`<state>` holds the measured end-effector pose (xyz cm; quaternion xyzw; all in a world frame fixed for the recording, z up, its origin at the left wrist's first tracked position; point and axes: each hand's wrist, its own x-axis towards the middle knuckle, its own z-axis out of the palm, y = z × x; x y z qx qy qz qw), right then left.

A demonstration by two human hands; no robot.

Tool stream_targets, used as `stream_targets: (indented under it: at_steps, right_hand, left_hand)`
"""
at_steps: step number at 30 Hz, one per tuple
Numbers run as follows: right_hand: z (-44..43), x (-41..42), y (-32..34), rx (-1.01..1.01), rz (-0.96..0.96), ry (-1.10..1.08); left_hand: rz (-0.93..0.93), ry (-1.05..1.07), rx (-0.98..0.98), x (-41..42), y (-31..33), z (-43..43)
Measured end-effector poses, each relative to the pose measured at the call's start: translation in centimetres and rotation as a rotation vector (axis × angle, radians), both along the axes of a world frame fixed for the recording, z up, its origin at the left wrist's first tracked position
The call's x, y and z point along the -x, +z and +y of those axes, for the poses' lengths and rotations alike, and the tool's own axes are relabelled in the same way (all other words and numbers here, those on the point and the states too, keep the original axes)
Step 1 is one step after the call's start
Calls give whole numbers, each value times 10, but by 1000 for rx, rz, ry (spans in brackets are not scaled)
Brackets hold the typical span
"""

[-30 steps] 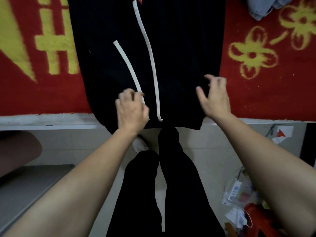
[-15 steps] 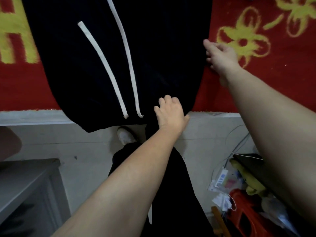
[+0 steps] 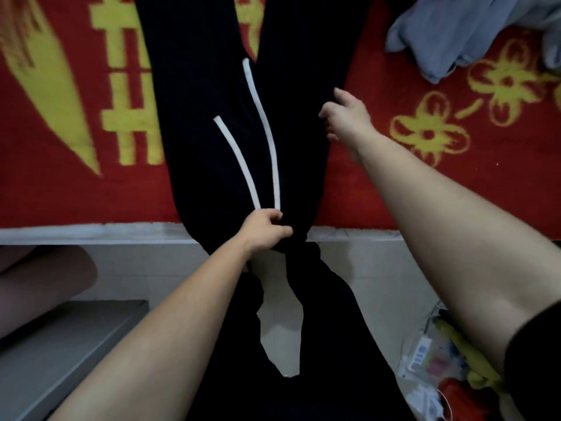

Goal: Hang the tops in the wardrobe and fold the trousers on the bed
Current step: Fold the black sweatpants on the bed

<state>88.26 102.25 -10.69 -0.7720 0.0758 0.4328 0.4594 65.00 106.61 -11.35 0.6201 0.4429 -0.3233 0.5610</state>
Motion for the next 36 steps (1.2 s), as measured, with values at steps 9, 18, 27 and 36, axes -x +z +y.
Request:
stream_targets:
  at_steps: [9, 18, 27, 36]
  right_hand:
    - [149, 107, 7, -175, -6, 268]
    - [218, 180, -70, -61, -107, 525]
    - [225, 208, -92, -88, -148, 801]
    - [148, 129, -68, 328, -832, 404]
  left_hand:
    - [32, 330, 5, 103, -3, 100]
    - [77, 360, -6, 157, -69, 134]
    - [93, 362, 89, 161, -77, 140]
    - [16, 464, -722, 117, -51, 177]
